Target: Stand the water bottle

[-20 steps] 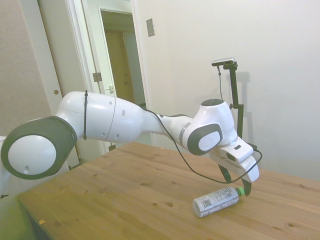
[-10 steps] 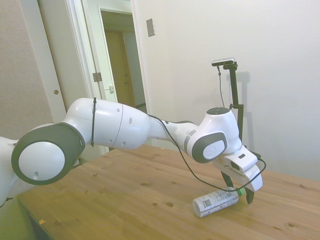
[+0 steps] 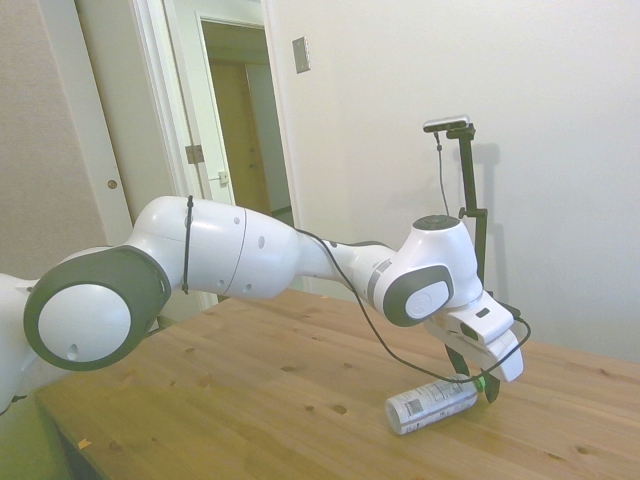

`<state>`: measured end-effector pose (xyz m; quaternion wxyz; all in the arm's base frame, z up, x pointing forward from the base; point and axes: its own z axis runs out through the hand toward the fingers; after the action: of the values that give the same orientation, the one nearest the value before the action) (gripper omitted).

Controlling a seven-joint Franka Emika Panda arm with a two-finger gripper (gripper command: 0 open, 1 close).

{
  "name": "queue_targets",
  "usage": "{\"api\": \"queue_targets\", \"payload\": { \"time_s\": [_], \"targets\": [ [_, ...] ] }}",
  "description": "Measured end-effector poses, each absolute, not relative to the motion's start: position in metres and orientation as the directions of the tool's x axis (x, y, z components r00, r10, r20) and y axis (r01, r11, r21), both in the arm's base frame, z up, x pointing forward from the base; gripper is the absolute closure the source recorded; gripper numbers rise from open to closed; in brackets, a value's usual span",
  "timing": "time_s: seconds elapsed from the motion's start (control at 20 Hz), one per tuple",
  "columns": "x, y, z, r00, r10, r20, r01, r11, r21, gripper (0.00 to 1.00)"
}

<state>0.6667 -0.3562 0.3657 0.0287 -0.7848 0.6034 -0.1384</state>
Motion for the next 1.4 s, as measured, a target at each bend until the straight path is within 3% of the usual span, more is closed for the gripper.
{"api": "queue_targets", "payload": {
  "time_s": [0.8,1.15,1.4],
  "targets": [
    [0.678,-0.345,0.375,0.269,-0.949,0.164,-0.925,-0.302,-0.230,1.00],
    [0.681,-0.288,0.460,0.328,-0.928,0.176,-0.873,-0.369,-0.320,1.00],
    [0.671,-0.173,0.537,0.412,-0.866,0.283,-0.767,-0.497,-0.405,1.00]
  ]
}}
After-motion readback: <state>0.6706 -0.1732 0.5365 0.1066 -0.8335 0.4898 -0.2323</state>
